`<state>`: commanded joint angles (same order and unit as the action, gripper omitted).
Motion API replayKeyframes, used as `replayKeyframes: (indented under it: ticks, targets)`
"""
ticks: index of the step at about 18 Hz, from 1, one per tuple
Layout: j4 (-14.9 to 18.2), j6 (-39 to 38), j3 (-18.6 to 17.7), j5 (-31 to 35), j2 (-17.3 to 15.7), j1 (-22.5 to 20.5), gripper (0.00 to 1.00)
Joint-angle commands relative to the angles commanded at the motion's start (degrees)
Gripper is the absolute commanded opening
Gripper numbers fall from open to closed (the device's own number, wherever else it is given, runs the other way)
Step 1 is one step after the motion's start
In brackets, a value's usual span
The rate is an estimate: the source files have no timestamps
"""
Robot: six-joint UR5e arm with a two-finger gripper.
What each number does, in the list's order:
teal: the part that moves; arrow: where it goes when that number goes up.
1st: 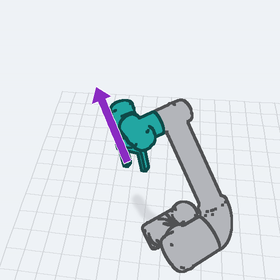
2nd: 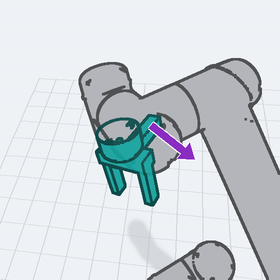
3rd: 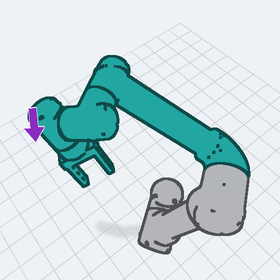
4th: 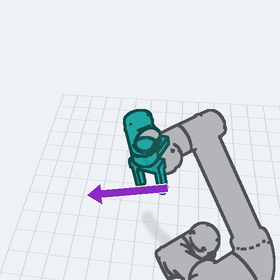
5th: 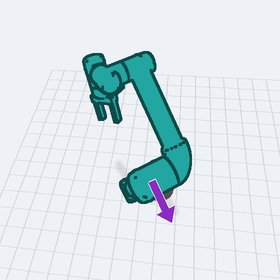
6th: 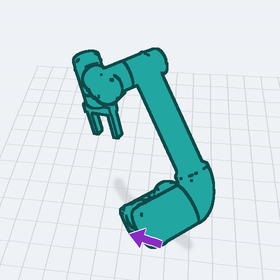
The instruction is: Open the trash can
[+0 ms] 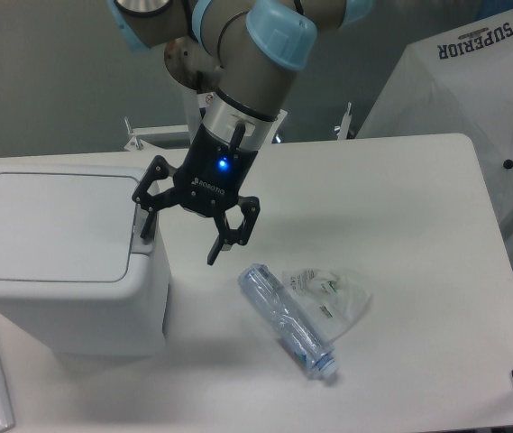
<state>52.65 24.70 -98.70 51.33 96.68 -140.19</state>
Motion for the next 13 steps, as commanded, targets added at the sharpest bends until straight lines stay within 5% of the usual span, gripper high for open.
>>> replayKeyframes:
  ticks: [8, 13]
  targets:
    - [-0.3, 0.0, 4.1, 0.1, 0.0, -0.5, 1.00]
    - [-1.0, 0.8, 9.9, 0.1, 2.2, -5.7, 1.00]
